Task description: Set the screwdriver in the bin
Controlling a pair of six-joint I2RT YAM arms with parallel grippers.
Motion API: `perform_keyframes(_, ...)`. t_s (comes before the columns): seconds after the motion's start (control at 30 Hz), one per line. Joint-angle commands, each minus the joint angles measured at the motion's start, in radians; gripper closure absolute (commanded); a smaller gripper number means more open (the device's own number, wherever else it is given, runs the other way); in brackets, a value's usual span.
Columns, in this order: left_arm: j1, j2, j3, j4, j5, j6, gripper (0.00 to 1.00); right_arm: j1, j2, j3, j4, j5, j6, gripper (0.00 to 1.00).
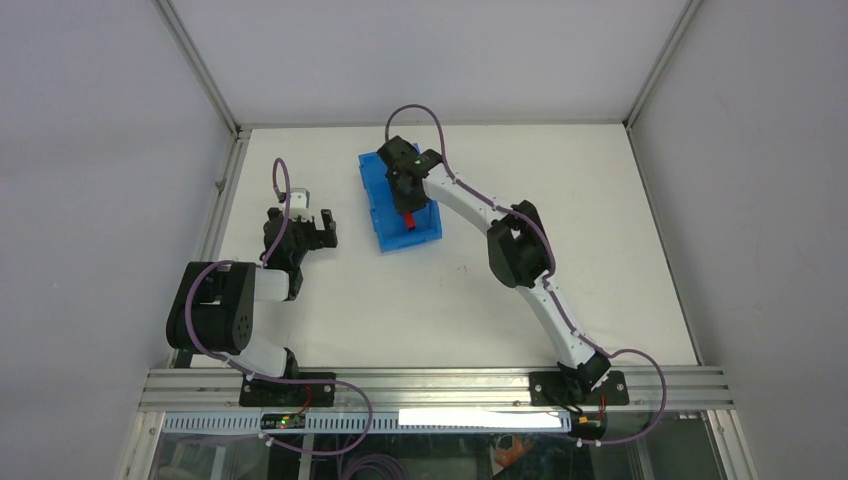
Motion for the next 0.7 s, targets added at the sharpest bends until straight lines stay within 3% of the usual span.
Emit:
perform_keyframes(0.0,-0.007,-0.028,0.0,0.028,0.007,-0.017,0.01,0.001,0.011,0.05,0.015,0.003,0.049,0.65)
perform_keyframes(0.1,-0.006,-0.027,0.0,0.028,0.007,-0.017,0.01,0.002,-0.005,0.084,0.002,-0.006,0.04,0.58)
perform_keyframes(0.37,-0.006,-0.028,0.0,0.028,0.008,-0.017,0.01,0.012,-0.205,0.061,0.008,0.005,-0.06,0.5)
perform_keyframes(0.57,-0.006,-0.027,0.0,0.028,0.008,-0.017,0.01,0.004,-0.499,-0.26,0.074,0.086,-0.205,0.19)
perform_keyframes(0.67,-0.007,-0.027,0.0,0.028,0.007,-0.017,0.01,-0.058,-0.658,-0.474,0.127,0.122,-0.229,0.13)
